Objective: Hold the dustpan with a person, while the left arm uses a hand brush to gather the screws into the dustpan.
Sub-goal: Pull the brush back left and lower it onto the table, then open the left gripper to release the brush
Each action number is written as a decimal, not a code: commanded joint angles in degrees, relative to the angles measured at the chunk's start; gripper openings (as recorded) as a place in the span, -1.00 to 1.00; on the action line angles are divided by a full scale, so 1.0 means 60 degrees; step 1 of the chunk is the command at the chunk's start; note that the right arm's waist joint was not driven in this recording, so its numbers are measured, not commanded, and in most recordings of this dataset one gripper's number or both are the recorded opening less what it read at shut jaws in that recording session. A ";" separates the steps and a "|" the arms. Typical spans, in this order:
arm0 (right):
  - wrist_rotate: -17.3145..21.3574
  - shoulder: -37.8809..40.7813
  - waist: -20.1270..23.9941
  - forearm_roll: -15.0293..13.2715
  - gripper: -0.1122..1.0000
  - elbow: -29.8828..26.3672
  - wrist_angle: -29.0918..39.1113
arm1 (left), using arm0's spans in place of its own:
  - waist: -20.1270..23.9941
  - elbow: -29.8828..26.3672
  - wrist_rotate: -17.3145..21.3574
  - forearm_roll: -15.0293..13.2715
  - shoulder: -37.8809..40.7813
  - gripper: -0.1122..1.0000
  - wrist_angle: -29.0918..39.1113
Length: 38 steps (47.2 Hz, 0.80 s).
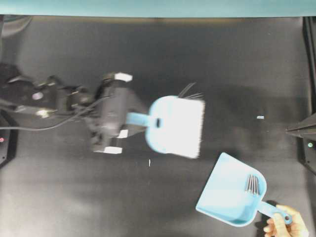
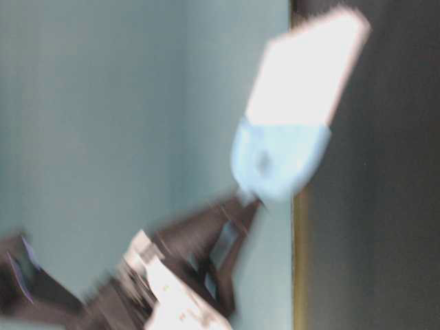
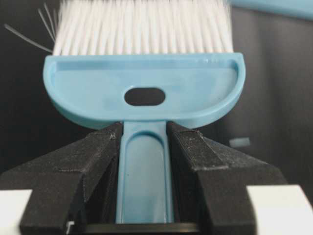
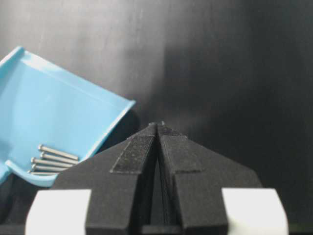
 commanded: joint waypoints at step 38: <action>-0.0044 0.0029 0.0000 -0.0029 -0.81 -0.0132 -0.0059 | -0.0249 0.2388 -0.1421 0.0015 -0.0454 -0.25 -0.1538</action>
